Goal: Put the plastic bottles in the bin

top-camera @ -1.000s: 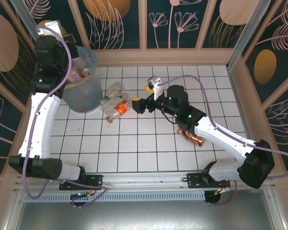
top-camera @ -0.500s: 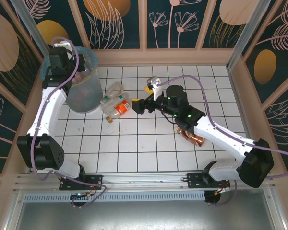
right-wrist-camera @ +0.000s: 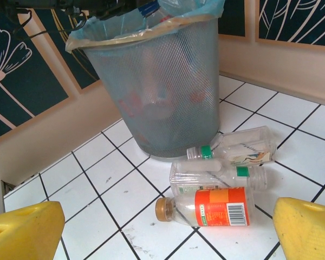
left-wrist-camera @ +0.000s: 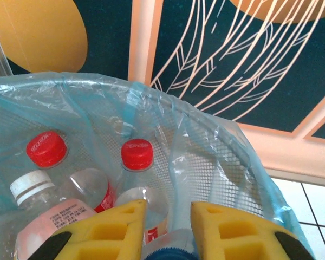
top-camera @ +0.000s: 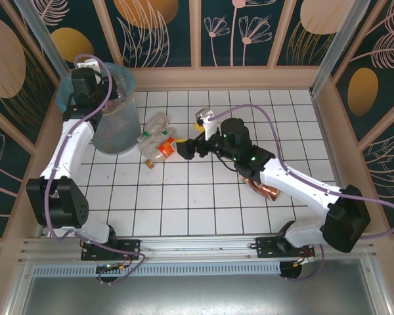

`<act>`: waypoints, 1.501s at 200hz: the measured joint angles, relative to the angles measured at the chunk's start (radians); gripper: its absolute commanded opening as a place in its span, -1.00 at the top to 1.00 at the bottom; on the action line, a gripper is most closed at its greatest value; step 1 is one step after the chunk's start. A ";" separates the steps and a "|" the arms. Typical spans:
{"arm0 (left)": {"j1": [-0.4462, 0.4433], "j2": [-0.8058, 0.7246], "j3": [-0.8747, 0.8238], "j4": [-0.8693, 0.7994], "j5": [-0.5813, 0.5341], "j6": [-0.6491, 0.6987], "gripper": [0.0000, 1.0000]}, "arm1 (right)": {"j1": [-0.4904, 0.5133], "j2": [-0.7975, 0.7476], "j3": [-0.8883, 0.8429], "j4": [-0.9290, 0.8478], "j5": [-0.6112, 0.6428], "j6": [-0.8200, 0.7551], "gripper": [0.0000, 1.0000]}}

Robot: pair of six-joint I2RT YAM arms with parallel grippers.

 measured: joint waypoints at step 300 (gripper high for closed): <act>-0.021 -0.251 0.114 -0.184 -0.111 0.073 -0.05 | -0.117 0.009 -0.021 -0.573 0.273 0.348 -0.85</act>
